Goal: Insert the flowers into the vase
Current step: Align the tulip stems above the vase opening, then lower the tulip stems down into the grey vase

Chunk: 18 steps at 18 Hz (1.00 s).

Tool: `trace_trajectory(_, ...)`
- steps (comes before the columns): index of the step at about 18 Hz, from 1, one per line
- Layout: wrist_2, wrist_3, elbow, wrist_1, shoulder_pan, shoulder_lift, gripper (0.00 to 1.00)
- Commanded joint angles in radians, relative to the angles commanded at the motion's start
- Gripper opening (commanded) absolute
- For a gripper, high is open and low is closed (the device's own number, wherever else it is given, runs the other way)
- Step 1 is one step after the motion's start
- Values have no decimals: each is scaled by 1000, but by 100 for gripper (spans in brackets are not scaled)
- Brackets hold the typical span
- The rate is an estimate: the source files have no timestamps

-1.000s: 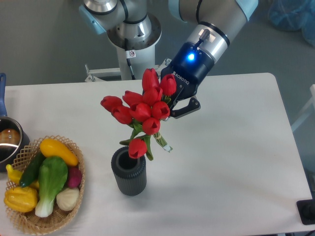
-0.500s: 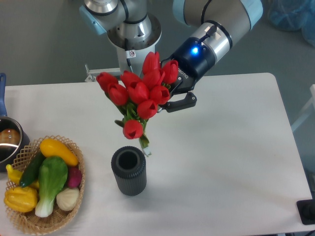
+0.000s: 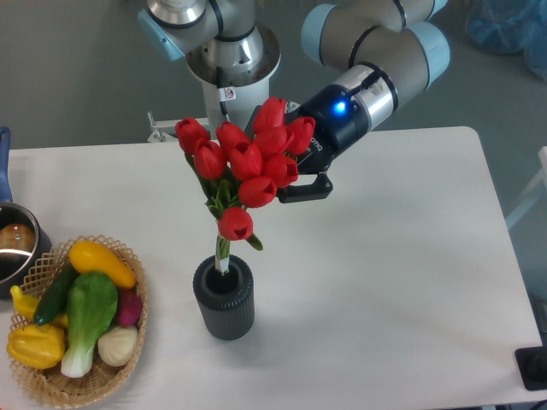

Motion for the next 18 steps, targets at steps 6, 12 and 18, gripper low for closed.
trace_trajectory(6, 17, 3, 0, 5, -5, -34, 0)
trace_trajectory(12, 55, 11, 0, 6, -6, -63, 0)
trace_trajectory(18, 98, 28, 0, 12, -37, -113, 1)
